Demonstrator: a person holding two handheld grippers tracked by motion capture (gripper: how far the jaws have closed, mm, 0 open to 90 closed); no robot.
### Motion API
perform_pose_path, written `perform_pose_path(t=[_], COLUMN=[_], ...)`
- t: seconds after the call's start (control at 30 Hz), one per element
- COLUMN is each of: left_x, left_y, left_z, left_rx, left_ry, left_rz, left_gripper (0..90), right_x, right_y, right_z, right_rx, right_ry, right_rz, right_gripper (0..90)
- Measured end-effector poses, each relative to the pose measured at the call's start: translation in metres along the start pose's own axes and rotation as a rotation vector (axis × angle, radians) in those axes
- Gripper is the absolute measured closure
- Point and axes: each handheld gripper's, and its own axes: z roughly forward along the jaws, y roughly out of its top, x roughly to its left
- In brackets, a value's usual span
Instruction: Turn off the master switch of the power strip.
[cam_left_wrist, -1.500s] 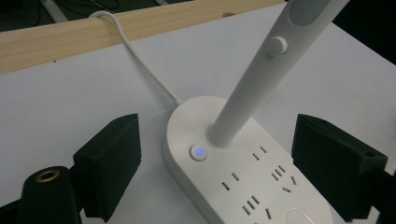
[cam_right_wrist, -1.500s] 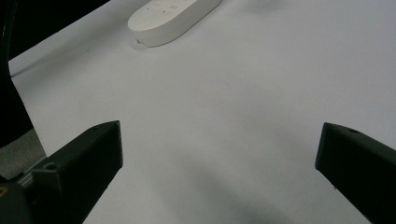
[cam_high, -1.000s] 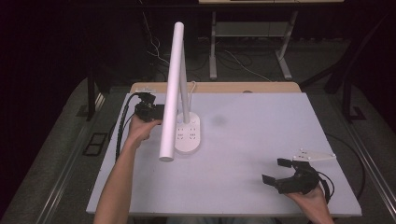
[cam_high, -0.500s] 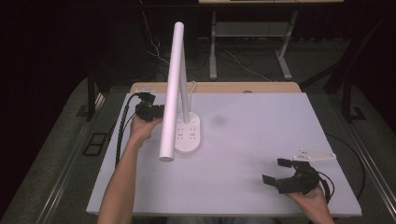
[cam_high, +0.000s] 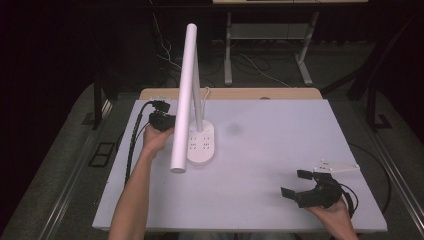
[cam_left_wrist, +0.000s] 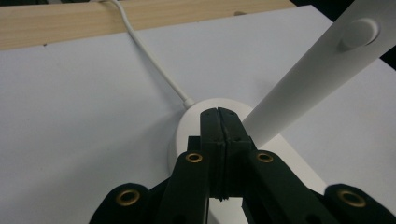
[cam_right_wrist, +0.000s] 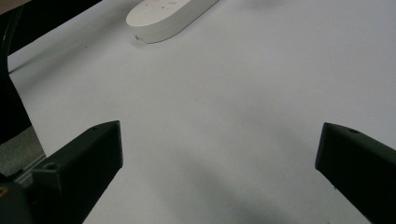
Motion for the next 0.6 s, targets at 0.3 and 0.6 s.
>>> perform_pose_path(t=[0.3,0.6], left_x=[-0.002,-0.004], left_y=[-0.005,-0.008], left_z=[0.012,0.018], left_rx=[0.026,0.054], left_ry=[-0.002,-0.012], left_rz=[-0.005,0.004], left_gripper=[90.0,90.0], right_x=[0.0,0.0], right_y=[0.0,0.0], right_z=[0.0,0.0], right_rx=[0.003,0.007], right_ry=[0.0,0.0], right_rz=[0.0,0.001], right_gripper=[0.0,0.0])
